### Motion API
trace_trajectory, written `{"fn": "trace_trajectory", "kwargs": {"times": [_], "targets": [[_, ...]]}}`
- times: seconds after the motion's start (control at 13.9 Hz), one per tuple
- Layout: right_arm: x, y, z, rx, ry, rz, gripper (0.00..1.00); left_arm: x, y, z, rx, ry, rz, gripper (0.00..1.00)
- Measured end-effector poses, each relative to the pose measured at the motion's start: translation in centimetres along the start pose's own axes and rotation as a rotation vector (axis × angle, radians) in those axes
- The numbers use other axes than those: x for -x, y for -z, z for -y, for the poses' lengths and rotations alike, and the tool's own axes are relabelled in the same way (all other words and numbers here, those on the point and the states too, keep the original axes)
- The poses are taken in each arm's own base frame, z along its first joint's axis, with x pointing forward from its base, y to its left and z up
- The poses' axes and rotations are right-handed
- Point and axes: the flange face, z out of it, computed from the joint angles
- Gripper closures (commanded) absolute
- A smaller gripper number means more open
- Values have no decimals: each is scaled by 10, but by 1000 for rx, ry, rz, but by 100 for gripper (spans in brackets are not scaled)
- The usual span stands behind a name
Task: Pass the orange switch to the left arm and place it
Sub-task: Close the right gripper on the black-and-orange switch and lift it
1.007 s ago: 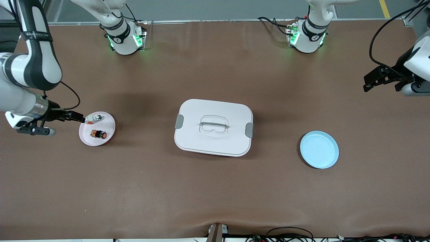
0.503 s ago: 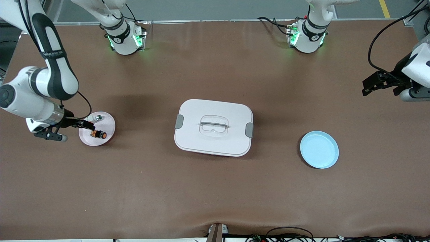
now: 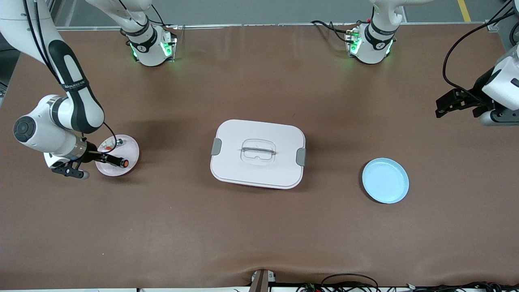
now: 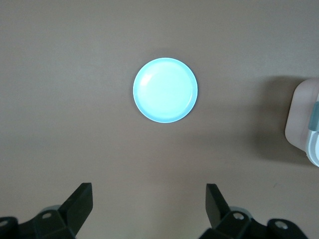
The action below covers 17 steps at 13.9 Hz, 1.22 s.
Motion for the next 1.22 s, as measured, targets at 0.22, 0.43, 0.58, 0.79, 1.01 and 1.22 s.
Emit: {"fn": "trace_trajectory", "kwargs": {"times": [0.22,0.43,0.58,0.79,1.01,1.22], "targets": [[1,-13,-1,1,-2,12,0,-1,-3,0,0,0,5,0],[1,-16,0,-9,-14,18,0,-2,-3,0,0,0,6,0],[2,-17,2,-18,-21,19,0,-2,-3,0,0,0,6,0],[2,-23,2,-21,-27,18,0,-2,-2,1,0,1,4,0],[4,-32,1,-21,-30,25,0,-1,1,1,0,1,-3,0],[5,-34,3,-20,-37,30,0,-1,1,1,0,1,-3,0]]}}
